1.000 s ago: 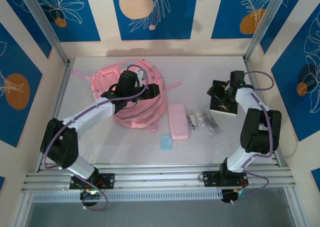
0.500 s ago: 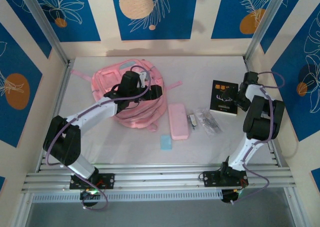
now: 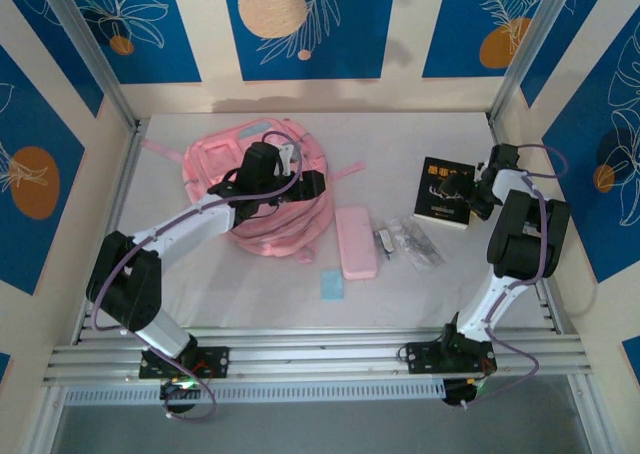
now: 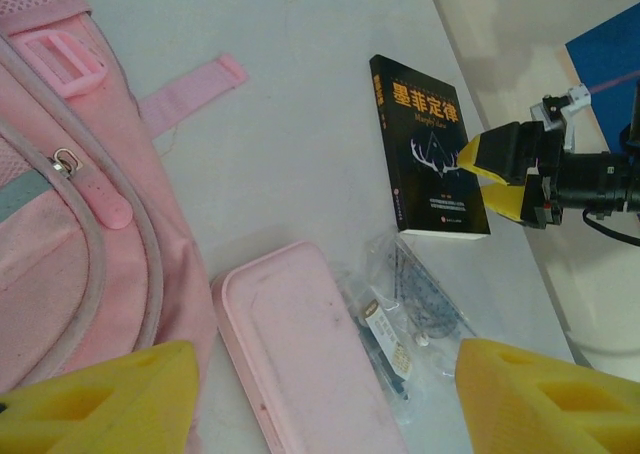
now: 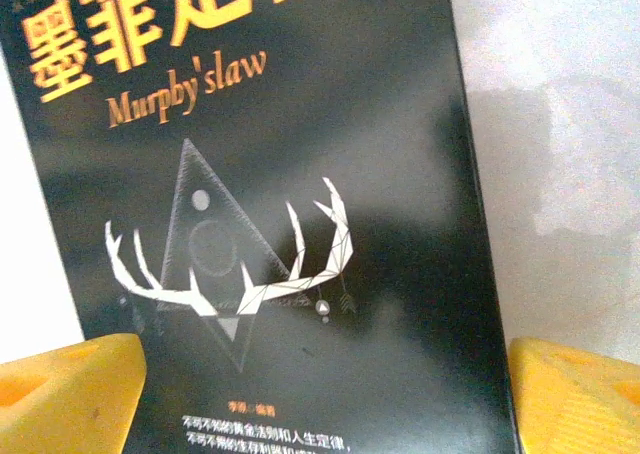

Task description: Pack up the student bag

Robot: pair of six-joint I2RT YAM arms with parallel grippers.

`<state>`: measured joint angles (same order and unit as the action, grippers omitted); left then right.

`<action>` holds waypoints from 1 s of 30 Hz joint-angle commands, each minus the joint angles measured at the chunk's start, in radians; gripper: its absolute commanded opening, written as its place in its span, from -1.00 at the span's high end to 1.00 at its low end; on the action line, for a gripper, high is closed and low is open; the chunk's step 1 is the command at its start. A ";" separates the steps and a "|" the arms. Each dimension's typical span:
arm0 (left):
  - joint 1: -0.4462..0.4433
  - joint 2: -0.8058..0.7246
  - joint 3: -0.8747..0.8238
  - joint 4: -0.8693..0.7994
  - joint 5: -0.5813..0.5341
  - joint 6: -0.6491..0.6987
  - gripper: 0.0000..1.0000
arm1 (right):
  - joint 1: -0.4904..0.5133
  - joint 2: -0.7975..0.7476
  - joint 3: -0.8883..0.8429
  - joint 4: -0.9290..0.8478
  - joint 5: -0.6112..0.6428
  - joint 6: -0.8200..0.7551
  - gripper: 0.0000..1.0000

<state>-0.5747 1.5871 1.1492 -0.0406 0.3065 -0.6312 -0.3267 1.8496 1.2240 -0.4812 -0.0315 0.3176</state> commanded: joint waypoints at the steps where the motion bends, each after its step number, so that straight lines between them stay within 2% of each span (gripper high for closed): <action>1: -0.011 0.004 0.008 0.009 0.019 -0.012 -0.37 | 0.009 -0.053 0.008 0.009 -0.090 -0.004 -0.80; 8: -0.011 0.006 0.009 0.009 0.019 -0.017 -0.37 | 0.008 -0.070 0.001 0.036 -0.192 0.020 -0.68; 15: -0.014 0.008 0.001 0.016 0.023 -0.027 -0.37 | 0.011 -0.034 -0.004 0.070 -0.283 0.050 -0.26; 18: -0.014 0.006 -0.003 0.018 0.022 -0.029 -0.37 | 0.012 -0.022 -0.005 0.084 -0.303 0.064 -0.01; 23: -0.016 0.005 -0.010 0.021 0.024 -0.032 -0.37 | 0.018 -0.002 -0.011 0.128 -0.332 0.096 0.16; 25: -0.017 0.005 -0.011 0.023 0.023 -0.035 -0.37 | 0.018 0.008 -0.008 0.147 -0.357 0.113 0.31; 30: -0.017 0.000 -0.017 0.025 0.021 -0.035 -0.37 | 0.032 -0.004 -0.001 0.173 -0.352 0.149 0.89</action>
<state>-0.5804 1.5871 1.1450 -0.0376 0.3077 -0.6567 -0.3069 1.8500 1.2213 -0.3397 -0.3458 0.4385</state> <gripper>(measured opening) 0.683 0.095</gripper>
